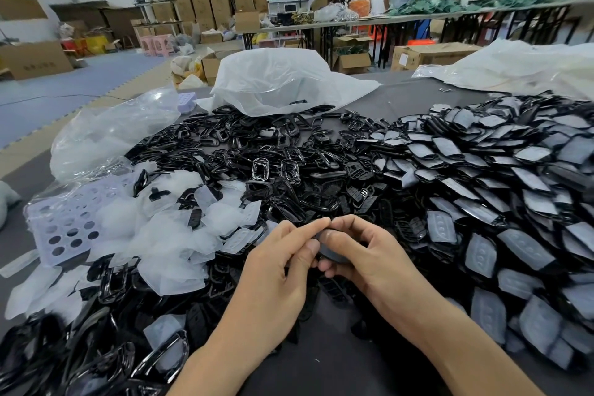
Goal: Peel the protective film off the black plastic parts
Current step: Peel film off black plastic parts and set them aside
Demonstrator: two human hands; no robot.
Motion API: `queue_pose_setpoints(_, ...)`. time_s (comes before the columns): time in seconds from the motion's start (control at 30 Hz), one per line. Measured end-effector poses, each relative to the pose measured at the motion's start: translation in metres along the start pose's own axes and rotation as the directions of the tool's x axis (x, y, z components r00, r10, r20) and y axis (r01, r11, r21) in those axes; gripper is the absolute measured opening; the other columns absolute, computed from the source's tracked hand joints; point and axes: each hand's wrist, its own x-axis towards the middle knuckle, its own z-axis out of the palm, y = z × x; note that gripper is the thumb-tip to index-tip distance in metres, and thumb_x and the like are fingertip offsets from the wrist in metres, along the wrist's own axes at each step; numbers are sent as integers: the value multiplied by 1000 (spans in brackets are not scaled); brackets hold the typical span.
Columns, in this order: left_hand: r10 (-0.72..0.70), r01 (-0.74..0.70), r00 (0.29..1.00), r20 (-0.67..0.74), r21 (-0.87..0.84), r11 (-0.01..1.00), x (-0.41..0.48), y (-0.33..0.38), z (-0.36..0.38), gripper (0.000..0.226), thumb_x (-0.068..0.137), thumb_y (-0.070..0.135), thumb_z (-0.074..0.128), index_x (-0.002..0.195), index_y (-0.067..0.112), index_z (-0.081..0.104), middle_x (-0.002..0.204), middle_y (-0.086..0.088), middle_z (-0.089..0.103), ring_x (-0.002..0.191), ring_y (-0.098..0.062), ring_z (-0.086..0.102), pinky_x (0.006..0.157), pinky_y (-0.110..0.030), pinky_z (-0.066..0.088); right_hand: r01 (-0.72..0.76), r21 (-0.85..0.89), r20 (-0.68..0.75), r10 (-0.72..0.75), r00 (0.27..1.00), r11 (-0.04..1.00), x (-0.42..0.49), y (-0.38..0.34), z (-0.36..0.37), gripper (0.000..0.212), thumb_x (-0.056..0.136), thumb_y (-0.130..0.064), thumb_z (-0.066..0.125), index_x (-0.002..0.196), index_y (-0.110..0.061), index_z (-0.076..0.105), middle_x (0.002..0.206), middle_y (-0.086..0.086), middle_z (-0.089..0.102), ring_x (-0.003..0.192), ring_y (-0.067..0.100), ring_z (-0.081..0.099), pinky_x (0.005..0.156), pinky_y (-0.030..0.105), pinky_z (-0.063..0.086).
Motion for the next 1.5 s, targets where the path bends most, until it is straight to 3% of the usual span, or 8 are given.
queue_pose_setpoints(0.3,102,-94,994,-44,155,983,-2,2,-3,24,102,33,49,121,44,58,96,25,65,93,3,64,79,-5,43,67,-55,-61,-70,996,996,-2,-3,-1,12,73,-28,75,66,-29,65,81,10,73,68,19,69,66,24,55)
queue_pose_setpoints(0.47,275,-304,953,129,401,865,-2,2,-7,29,101,22,45,126,30,59,93,14,58,79,-9,59,67,-30,51,92,-60,-171,-101,980,994,-2,-1,-5,29,91,-10,68,68,-26,65,76,6,72,70,17,68,69,24,56)
queue_pose_setpoints(0.67,305,-384,917,257,365,848,-12,10,11,35,91,15,50,122,23,65,81,8,62,65,-14,57,57,-32,50,67,-44,-224,-75,972,997,-3,-5,-5,18,92,-8,66,77,-16,60,75,12,72,67,18,70,61,22,55)
queue_pose_setpoints(0.83,260,-283,957,127,225,932,-15,9,13,40,91,17,50,125,35,60,78,10,60,61,-9,55,58,-23,47,88,-8,-240,-88,967,996,1,-8,-6,27,92,-5,66,70,-19,57,74,10,65,70,21,67,67,30,55)
queue_pose_setpoints(1.0,-52,51,989,-139,-8,999,-5,1,6,20,96,39,48,111,46,60,69,4,58,56,-13,51,53,-32,45,65,13,-168,-62,984,998,-1,-7,-2,26,92,-7,66,71,-19,57,75,6,71,69,21,72,60,25,57)
queue_pose_setpoints(1.17,-216,201,976,-32,-258,945,1,4,6,13,97,29,60,99,40,67,72,5,67,63,-4,61,58,-18,50,78,8,-58,-77,995,997,-2,-2,2,12,82,-26,73,78,-17,67,78,7,73,66,17,70,59,21,56)
queue_pose_setpoints(1.33,-275,242,956,-104,-250,937,3,-2,4,14,95,18,61,87,28,65,66,-2,66,57,-8,60,55,-21,50,120,-126,-15,-123,992,985,-2,2,1,8,83,-25,74,90,-23,76,87,4,76,72,18,73,65,21,58)
queue_pose_setpoints(1.5,-251,223,962,-109,-223,949,4,-6,1,25,96,17,58,87,39,64,61,2,64,52,-7,56,53,-19,47,188,-456,55,-183,982,870,-2,3,-10,25,95,-20,69,108,-40,70,86,-2,75,72,14,73,68,22,55)
